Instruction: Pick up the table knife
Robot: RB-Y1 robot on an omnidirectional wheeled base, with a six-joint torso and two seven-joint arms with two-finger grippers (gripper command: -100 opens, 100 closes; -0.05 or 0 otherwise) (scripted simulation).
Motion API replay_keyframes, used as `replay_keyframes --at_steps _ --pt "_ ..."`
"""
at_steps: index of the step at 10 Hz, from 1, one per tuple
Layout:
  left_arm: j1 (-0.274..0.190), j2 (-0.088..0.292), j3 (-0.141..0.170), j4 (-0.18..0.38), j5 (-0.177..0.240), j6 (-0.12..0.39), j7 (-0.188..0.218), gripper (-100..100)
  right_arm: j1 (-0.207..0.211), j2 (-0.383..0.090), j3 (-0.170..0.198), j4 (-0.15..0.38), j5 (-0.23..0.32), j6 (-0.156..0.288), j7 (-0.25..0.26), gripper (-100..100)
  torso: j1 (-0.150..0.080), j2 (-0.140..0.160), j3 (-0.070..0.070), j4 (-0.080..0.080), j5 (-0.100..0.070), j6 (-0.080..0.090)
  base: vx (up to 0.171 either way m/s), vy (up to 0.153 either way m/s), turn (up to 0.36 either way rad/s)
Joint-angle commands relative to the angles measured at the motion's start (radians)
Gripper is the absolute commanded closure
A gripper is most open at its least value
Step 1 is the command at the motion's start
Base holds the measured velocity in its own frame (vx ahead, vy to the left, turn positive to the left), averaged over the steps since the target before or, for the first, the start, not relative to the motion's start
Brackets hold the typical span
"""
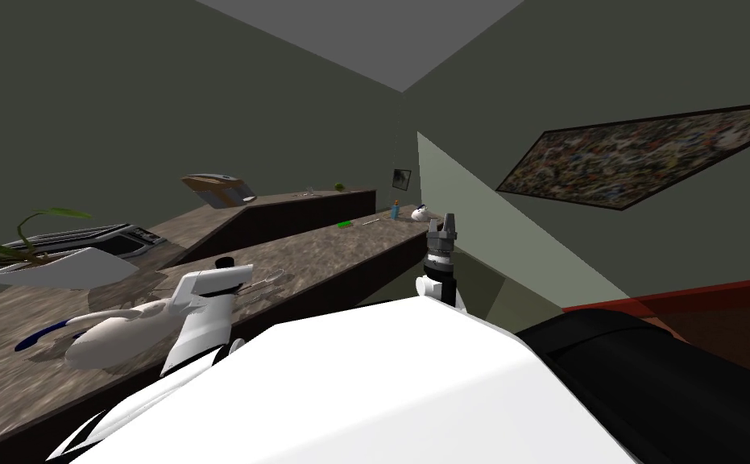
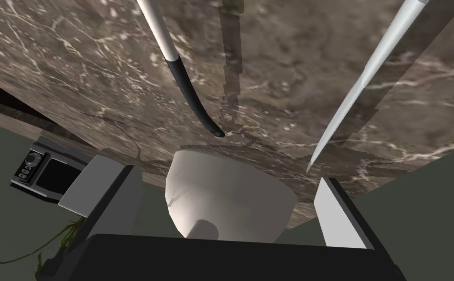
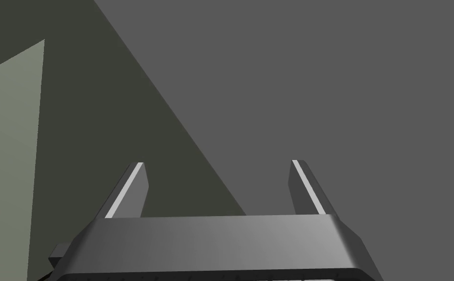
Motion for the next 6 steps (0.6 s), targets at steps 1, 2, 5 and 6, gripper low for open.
replay_keyframes --at_steps 1,2,5,6 --pt "-0.021 0.004 -0.006 0.031 0.004 0.050 -0.007 -100 0.000 0.000 0.000 0.000 0.000 0.000 0.000 0 0.000 0.000 0.000 0.000 0.000 0.000 0.021 -0.012 -0.017" --pt "-0.021 0.004 -0.006 0.031 0.004 0.065 -0.007 -100 0.000 0.000 0.000 0.000 0.000 0.000 0.000 0 0.000 0.000 0.000 0.000 0.000 0.000 0.017 -0.007 -0.009" --pt "-0.045 0.006 -0.016 0.065 0.012 0.150 -0.018 -100 0.000 0.000 0.000 0.000 0.000 0.000 0.000 0 0.000 0.000 0.000 0.000 0.000 0.000 0.016 -0.006 -0.010" --pt "-0.045 0.006 -0.016 0.065 0.012 0.156 -0.018 -100 0.000 0.000 0.000 0.000 0.000 0.000 0.000 0 0.000 0.000 0.000 0.000 0.000 0.000 0.013 -0.005 -0.006"
